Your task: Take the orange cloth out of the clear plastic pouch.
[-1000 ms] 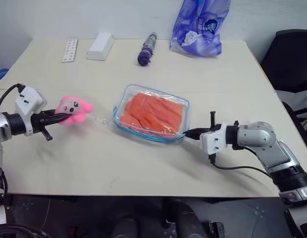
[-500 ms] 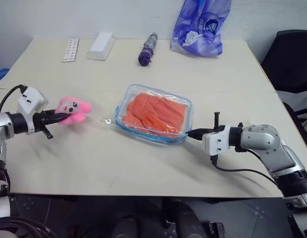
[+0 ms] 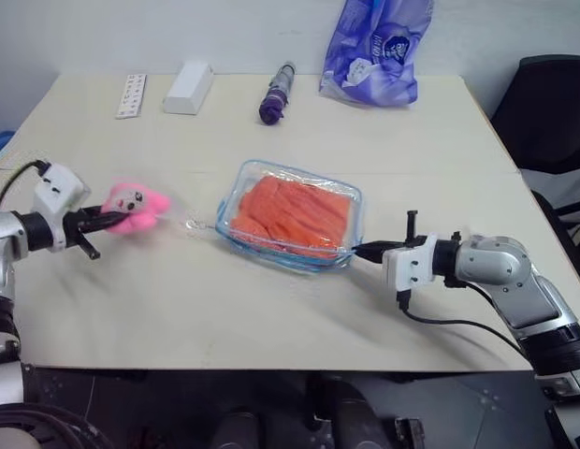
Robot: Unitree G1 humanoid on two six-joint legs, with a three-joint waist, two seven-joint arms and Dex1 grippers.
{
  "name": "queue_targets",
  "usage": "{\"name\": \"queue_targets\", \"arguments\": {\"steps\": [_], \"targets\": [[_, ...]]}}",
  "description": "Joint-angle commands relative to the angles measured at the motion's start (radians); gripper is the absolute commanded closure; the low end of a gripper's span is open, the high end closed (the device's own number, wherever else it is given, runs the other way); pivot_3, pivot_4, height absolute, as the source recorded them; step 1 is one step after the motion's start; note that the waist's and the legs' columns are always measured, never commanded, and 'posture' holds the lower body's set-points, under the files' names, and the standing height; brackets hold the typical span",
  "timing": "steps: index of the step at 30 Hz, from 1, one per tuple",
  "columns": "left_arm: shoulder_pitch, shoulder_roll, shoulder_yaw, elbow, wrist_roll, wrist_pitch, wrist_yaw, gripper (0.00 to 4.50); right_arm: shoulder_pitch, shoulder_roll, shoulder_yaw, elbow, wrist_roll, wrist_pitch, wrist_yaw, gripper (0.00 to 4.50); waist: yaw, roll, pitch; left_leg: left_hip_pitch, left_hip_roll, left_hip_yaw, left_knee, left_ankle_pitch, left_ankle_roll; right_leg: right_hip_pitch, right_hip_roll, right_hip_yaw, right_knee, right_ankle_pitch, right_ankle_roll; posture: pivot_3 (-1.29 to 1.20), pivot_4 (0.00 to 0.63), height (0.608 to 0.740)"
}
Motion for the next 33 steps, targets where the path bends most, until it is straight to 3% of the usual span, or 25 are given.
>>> {"name": "queue_targets", "arguments": {"steps": [1,6,10,14,17,21,23,27,33], "targets": [[0.062,-0.030,-0.009,-0.183,-0.030,0.062,0.016,3.07,0.031,-0.004,-0.035,-0.089,0.069,0.077,0.021,3.16,0.000,0.000,0.000,-0.001,0.000,0.000,0.001,0.000,0.000,0.000,0.000,0.000,0.000,0.000,0.000,0.00,0.150,0.740],[0.127,-0.069,-0.009,-0.358,-0.032,0.095,0.056,1.56,0.135,-0.033,-0.109,-0.234,0.204,0.277,0.043,1.49,0.003,-0.001,0.000,0.000,0.000,-0.001,0.001,0.000,0.000,0.001,0.000,0.000,-0.001,0.000,0.000,0.00,0.150,0.740],[0.083,0.027,0.053,-0.358,-0.045,0.062,0.017,0.42,0.268,-0.122,-0.274,-0.419,0.483,0.590,0.104,0.17,0.003,-0.001,0.000,0.000,0.000,-0.003,0.001,0.000,0.000,0.001,0.000,-0.001,-0.001,0.000,0.000,0.00,0.150,0.740],[-0.059,0.163,0.073,-0.247,-0.069,0.072,-0.076,0.42,0.400,-0.178,-0.480,-0.550,0.742,0.810,0.118,0.17,0.000,-0.004,0.001,0.000,0.001,-0.005,0.000,-0.001,-0.001,0.001,0.002,-0.001,-0.001,0.000,0.000,0.00,0.150,0.740],[-0.127,0.181,0.019,-0.236,-0.057,0.039,-0.142,0.42,0.440,-0.173,-0.559,-0.600,0.844,0.901,0.080,0.17,0.001,-0.003,0.000,0.003,0.001,-0.007,-0.004,-0.001,-0.001,0.007,0.002,0.002,-0.003,0.000,0.000,0.00,0.150,0.740],[-0.137,0.095,-0.085,-0.412,-0.066,0.020,-0.195,0.42,0.439,-0.167,-0.582,-0.628,0.902,0.959,0.041,0.17,0.015,-0.003,-0.001,0.002,0.000,-0.007,-0.002,-0.002,0.000,0.006,0.002,0.001,-0.002,0.000,0.000,0.00,0.150,0.740],[-0.141,0.064,-0.164,-0.451,-0.003,-0.083,-0.227,0.42,0.433,-0.167,-0.574,-0.634,0.909,0.973,0.024,0.17,0.022,-0.005,-0.001,0.002,0.000,-0.004,0.000,-0.002,0.000,0.004,0.002,0.001,-0.002,0.000,0.001,0.00,0.150,0.740],[-0.259,-0.061,-0.263,-0.374,0.049,-0.173,-0.223,0.42,0.420,-0.150,-0.539,-0.663,0.942,1.015,-0.025,0.17,0.027,-0.006,-0.001,0.000,-0.003,0.000,0.001,-0.002,0.000,0.002,0.003,0.001,-0.002,0.000,0.001,0.00,0.150,0.740],[-0.321,-0.111,-0.376,-0.172,0.187,-0.490,-0.272,0.42,0.458,-0.124,-0.534,-0.739,0.963,1.037,-0.085,0.17,0.018,-0.006,-0.001,0.001,-0.004,0.001,0.000,-0.002,-0.001,0.004,0.005,0.004,-0.001,0.000,0.001,0.00,0.150,0.740]]}}
